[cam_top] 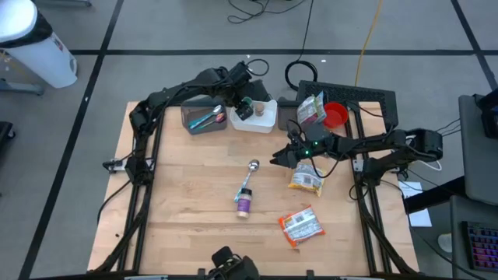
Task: Pick & Place Food Item
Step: Put the white seasoning bottle into the white bin
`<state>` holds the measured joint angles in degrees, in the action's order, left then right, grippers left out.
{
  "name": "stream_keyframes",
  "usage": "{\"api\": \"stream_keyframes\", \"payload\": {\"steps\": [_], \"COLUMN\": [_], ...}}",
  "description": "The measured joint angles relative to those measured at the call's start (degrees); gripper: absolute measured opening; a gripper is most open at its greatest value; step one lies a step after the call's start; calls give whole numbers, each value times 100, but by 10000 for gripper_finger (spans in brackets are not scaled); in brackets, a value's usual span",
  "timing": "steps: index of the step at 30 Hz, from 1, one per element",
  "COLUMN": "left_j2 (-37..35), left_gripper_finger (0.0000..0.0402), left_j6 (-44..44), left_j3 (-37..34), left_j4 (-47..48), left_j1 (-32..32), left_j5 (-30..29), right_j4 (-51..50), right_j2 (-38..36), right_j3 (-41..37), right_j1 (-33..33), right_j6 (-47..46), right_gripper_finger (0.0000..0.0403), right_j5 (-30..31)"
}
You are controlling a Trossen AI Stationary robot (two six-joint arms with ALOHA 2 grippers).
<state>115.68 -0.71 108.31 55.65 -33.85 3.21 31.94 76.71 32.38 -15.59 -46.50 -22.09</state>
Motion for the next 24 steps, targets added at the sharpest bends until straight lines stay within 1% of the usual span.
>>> {"api": "stream_keyframes", "payload": {"steps": [3, 8, 24], "left_j2": [19, 284, 703], "left_gripper_finger": [208, 208, 208], "left_j6": [-9, -100, -288], "left_j3": [0, -5, -4], "left_j4": [84, 216, 136], "left_j1": [-40, -69, -100], "left_j5": [-34, -71, -27], "right_j4": [2, 46, 90], "right_j2": [0, 0, 0], "right_j3": [0, 0, 0], "right_j1": [-2, -2, 0], "right_j6": [-18, -42, -84], "right_gripper_finger": [339, 339, 339], "right_j5": [0, -9, -17]}}
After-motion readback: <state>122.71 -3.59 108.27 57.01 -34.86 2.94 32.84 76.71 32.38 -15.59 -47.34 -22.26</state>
